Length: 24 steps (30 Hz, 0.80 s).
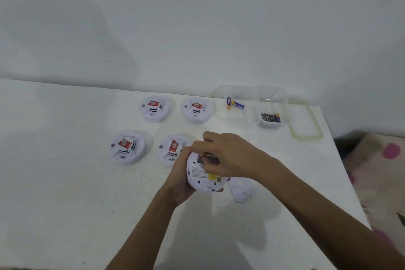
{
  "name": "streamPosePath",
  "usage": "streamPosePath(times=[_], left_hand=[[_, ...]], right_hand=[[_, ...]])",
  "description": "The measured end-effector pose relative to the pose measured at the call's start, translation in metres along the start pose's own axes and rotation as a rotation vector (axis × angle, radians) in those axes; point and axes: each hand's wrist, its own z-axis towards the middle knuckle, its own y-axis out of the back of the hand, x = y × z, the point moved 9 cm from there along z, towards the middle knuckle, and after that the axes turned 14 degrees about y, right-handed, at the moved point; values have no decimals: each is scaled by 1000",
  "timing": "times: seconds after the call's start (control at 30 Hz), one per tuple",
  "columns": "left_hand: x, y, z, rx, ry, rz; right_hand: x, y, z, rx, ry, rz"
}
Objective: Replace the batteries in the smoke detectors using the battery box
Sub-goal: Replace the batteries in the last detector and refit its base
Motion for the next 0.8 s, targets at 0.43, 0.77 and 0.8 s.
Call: streamPosePath(times=[0.43,0.77,0.8], left_hand=[[1,-15,14,178,173,-227],[-6,-21,27,230,235,-192],[-5,-20,29,235,240,-200]], right_hand=[[-29,39,-22,-292,-254,421],[-185,46,-98,-252,-840,546],[-201,44,-106,-265,-885,532]])
